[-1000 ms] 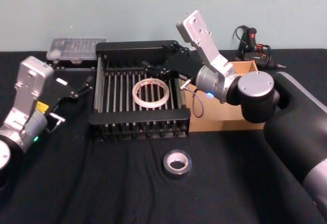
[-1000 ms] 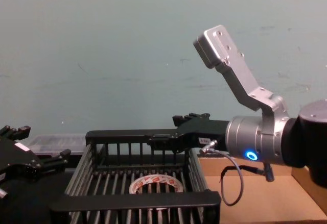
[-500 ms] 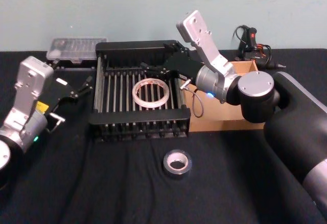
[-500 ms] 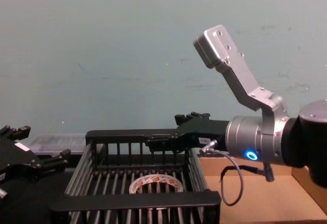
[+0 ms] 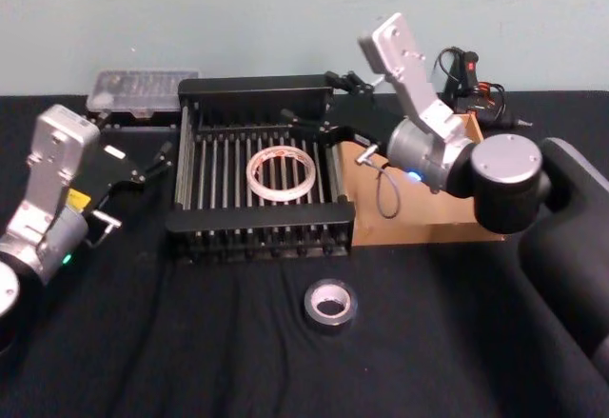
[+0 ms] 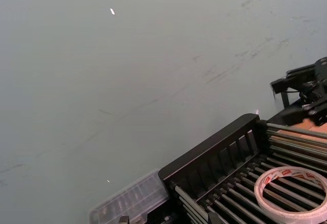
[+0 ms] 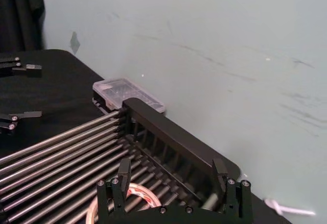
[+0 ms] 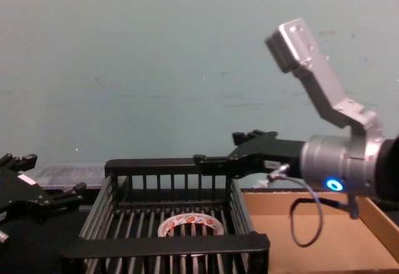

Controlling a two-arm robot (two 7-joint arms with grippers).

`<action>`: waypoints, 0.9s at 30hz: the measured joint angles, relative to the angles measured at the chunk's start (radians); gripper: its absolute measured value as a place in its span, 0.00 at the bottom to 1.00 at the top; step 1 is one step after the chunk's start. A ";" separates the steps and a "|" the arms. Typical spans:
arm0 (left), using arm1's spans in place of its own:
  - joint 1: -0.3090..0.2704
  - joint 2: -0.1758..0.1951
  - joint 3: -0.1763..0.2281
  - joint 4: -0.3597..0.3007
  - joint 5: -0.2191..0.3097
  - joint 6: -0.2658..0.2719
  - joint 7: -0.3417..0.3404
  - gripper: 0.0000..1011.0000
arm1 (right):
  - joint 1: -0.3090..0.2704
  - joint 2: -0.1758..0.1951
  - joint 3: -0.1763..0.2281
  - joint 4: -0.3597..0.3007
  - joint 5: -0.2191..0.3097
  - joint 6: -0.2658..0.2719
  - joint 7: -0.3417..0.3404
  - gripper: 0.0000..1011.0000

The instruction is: Pick up the white tape and place it into the black box , Pick up the silver tape and place it into the brown box.

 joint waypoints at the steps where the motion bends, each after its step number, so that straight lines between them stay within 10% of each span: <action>1: 0.000 0.000 0.000 0.000 0.000 0.000 0.000 0.99 | -0.015 0.013 0.008 -0.026 0.005 0.010 -0.002 0.99; 27: 0.000 0.000 0.000 0.000 0.000 0.000 0.000 0.99 | -0.390 0.241 0.143 -0.508 0.122 0.186 -0.061 0.99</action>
